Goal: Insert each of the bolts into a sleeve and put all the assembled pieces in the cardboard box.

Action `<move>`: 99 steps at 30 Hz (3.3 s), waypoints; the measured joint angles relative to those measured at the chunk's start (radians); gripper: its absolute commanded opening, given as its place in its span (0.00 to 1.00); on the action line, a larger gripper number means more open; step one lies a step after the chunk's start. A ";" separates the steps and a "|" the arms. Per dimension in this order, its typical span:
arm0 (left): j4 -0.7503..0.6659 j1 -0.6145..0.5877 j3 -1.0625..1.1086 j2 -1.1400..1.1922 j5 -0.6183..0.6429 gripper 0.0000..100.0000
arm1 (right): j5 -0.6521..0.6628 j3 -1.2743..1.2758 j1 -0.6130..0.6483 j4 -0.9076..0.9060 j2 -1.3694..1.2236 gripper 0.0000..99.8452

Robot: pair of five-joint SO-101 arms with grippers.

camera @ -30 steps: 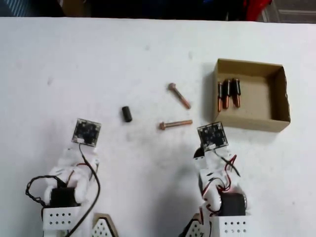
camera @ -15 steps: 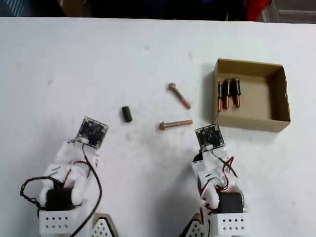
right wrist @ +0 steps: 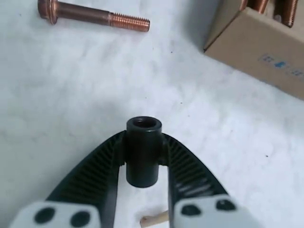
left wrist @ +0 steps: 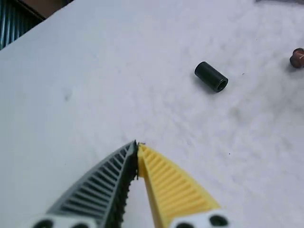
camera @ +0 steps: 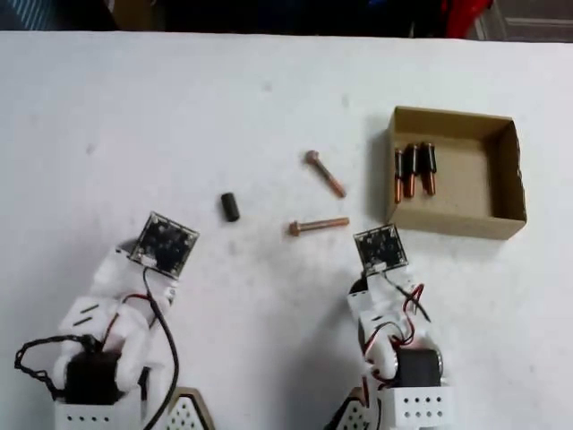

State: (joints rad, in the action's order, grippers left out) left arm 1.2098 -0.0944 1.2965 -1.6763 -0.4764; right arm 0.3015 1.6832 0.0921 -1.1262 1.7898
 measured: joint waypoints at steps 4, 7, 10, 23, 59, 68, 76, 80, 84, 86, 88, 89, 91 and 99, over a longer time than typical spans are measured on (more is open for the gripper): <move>0.012 0.000 -0.087 0.132 -0.011 0.02 | 0.000 0.000 0.000 0.000 0.000 0.02; 0.012 0.000 -0.155 0.262 -0.011 0.02 | 0.000 0.000 0.000 0.000 0.000 0.02; 0.002 0.000 -0.204 0.391 -0.011 0.02 | 0.000 0.000 0.000 0.000 0.000 0.02; -0.216 0.235 -0.224 0.710 -0.018 0.03 | 0.000 0.000 -0.141 -0.003 0.000 0.02; -0.267 0.476 -1.028 1.823 -0.187 0.10 | 0.000 0.000 -0.221 -0.038 0.000 0.02; -0.267 0.476 -1.120 1.910 -0.187 0.10 | 0.000 0.000 -0.221 -0.038 0.000 0.02; -0.229 0.563 -1.126 1.910 -0.187 0.18 | 0.000 0.000 -0.221 -0.038 0.000 0.02; -0.221 0.582 -1.126 1.918 -0.187 0.18 | 0.000 0.000 -0.221 -0.038 0.000 0.02; -0.221 0.582 -1.126 1.919 -0.187 0.18 | 0.000 0.000 -0.221 -0.038 0.000 0.02; -0.222 0.582 -1.126 1.919 -0.187 0.18 | 0.000 0.000 -0.221 -0.038 0.000 0.02; -0.230 0.582 -1.128 1.935 -0.187 0.18 | 0.000 0.000 -0.221 -0.038 0.000 0.02; -0.236 0.582 -1.128 1.950 -0.187 0.18 | 0.000 0.000 -0.221 -0.038 0.000 0.02; -0.245 0.582 -1.148 1.996 -0.187 0.18 | 0.000 0.000 -0.221 -0.038 0.000 0.02; -0.198 0.577 -1.336 2.180 -0.187 0.18 | 0.000 0.000 -0.221 -0.038 0.000 0.02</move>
State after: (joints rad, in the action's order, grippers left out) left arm 1.0119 0.4826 -0.0399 0.5040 -0.6636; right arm 0.3015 1.6832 -0.1289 -1.1646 1.7898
